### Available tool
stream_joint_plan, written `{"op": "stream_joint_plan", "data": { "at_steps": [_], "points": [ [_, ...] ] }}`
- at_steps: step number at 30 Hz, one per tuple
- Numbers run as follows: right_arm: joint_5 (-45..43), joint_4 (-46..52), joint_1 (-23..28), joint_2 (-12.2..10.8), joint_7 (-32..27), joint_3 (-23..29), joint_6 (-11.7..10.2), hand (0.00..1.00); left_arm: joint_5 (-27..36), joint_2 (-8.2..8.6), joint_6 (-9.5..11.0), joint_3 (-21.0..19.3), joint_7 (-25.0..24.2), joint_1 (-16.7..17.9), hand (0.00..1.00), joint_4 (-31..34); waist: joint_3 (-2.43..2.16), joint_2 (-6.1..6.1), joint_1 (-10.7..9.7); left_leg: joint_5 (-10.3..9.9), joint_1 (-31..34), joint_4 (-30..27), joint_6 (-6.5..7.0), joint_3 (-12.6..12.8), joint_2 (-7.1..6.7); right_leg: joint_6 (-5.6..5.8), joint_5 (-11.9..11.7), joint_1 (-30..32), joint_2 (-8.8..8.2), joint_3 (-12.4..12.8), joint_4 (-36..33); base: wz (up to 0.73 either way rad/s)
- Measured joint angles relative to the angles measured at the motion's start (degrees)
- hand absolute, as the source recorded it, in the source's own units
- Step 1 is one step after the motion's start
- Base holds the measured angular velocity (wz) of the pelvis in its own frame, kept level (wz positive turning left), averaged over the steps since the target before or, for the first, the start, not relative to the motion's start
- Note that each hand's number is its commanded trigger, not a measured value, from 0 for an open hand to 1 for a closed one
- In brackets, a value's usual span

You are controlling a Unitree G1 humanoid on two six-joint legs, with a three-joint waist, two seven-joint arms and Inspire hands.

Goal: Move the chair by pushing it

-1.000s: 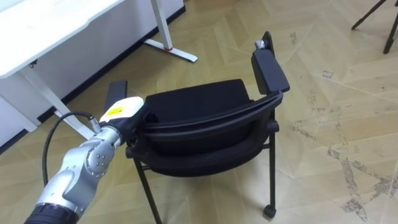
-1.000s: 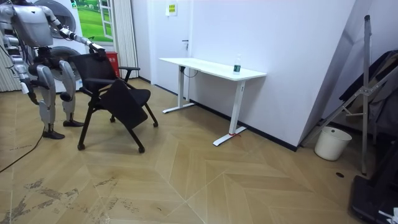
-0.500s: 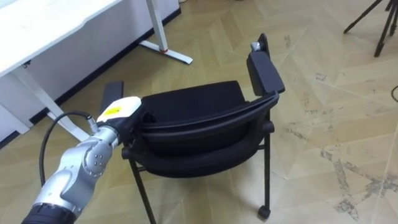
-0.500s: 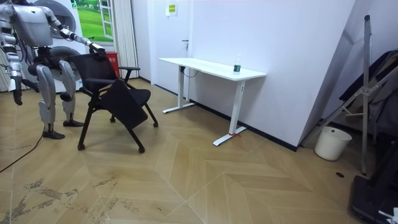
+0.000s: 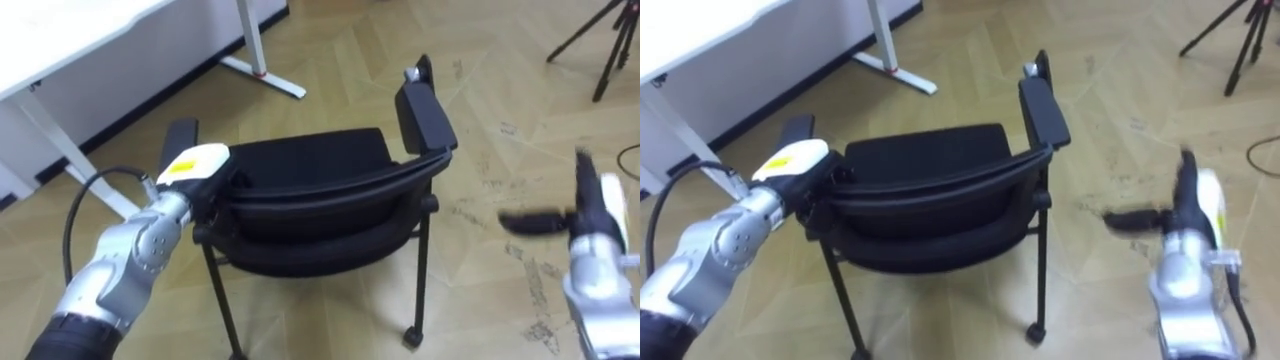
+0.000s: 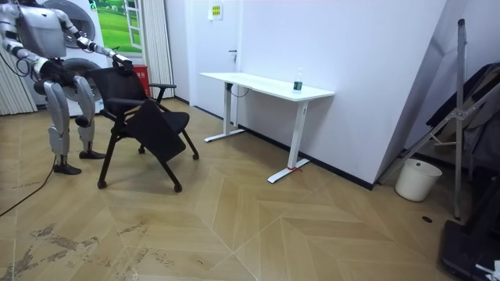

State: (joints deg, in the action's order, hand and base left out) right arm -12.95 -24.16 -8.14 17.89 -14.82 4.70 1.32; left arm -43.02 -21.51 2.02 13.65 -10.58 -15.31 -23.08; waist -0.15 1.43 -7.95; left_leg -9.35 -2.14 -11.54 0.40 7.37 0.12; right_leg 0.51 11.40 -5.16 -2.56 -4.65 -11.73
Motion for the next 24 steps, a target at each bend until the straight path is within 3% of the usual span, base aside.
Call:
{"op": "stream_joint_plan", "data": {
  "at_steps": [9,14,24],
  "points": [
    [-2.96,11.97,-0.23,0.08,1.44,-4.84,-1.03,0.0,0.0,-0.2,1.78,0.05,0.34,-0.2,1.0,0.19,0.29,0.02,1.24,-0.01,0.41,-0.06,-0.01,0.26,0.17,-0.07,-0.06,0.41,0.08,0.09,0.0,-0.01],
    [-3.14,13.1,-1.94,0.31,4.37,-8.16,-1.6,0.0,-0.01,-0.2,2.5,0.1,0.41,-0.91,1.0,0.2,1.12,-0.11,1.96,-0.01,0.24,0.17,-0.01,0.25,0.18,-0.07,-0.07,0.32,0.11,0.06,0.07,0.0],
    [-4.21,13.11,-3.11,0.4,9.17,-9.2,-1.88,0.0,-0.07,-0.17,3.47,0.12,0.29,-1.1,1.0,0.76,1.09,-0.08,2.9,-0.01,0.8,0.08,-0.01,0.18,0.17,-0.07,-0.07,0.76,0.12,0.0,0.2,0.01]
  ]
}}
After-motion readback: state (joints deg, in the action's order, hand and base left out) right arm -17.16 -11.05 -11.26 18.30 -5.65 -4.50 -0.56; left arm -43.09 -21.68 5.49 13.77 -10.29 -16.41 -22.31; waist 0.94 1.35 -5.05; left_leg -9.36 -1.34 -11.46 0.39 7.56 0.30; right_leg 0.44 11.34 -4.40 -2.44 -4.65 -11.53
